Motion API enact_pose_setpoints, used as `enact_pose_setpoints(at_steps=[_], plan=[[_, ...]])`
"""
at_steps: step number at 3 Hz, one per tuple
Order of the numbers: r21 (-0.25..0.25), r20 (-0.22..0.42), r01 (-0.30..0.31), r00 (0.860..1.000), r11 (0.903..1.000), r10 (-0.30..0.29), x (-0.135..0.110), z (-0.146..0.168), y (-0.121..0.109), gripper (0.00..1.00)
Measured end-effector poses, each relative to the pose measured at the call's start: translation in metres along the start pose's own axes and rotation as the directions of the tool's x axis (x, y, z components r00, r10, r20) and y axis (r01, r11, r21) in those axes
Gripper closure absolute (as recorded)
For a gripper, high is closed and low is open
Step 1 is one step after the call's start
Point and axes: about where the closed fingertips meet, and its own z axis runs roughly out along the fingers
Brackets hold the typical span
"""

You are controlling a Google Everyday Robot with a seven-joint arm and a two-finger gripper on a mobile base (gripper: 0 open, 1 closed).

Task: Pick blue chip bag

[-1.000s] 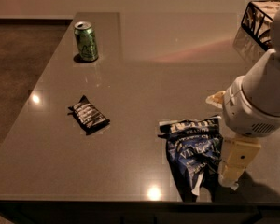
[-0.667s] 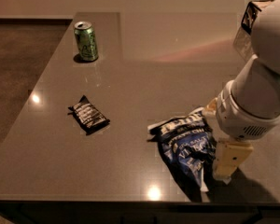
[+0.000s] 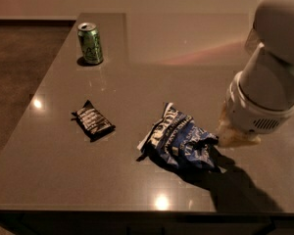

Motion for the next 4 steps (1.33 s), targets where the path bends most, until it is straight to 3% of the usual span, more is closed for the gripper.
enact_pose_setpoints(at_steps=[1, 2, 4], plan=[[0.071, 0.033, -0.028, 0.999, 0.9971, 0.026, -0.001, -0.036, -0.022, 0.88], [0.124, 0.067, -0.048, 0.997, 0.9911, 0.040, -0.005, -0.064, -0.042, 1.00], [0.212, 0.142, -0.066, 0.989, 0.9750, 0.036, -0.020, -0.117, -0.069, 1.00]])
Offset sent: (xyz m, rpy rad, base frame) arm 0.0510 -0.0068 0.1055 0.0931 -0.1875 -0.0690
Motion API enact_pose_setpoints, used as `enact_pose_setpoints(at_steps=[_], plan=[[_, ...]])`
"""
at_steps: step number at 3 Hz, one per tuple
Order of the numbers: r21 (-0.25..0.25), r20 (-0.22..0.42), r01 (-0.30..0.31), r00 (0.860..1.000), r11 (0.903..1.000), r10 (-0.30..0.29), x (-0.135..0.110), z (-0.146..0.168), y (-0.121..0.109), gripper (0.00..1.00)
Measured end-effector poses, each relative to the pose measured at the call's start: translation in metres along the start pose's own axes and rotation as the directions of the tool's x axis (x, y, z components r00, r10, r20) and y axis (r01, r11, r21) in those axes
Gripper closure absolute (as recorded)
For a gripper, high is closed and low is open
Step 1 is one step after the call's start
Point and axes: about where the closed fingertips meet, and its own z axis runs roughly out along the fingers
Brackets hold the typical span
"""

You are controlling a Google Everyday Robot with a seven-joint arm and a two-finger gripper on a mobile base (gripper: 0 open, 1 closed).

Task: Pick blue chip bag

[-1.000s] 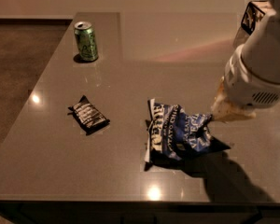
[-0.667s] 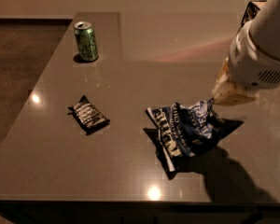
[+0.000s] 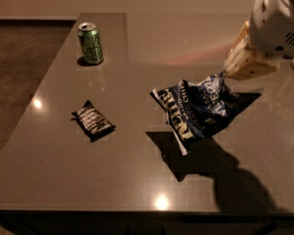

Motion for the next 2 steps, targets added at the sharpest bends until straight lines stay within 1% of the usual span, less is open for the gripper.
enact_pose_setpoints(at_steps=[1, 2], plan=[[0.043, 0.039, 0.012, 0.999, 0.9990, -0.014, -0.0129, -0.0268, -0.0145, 1.00], [0.063, 0.046, 0.017, 0.999, 0.9979, -0.019, -0.0168, -0.0351, -0.0155, 1.00]])
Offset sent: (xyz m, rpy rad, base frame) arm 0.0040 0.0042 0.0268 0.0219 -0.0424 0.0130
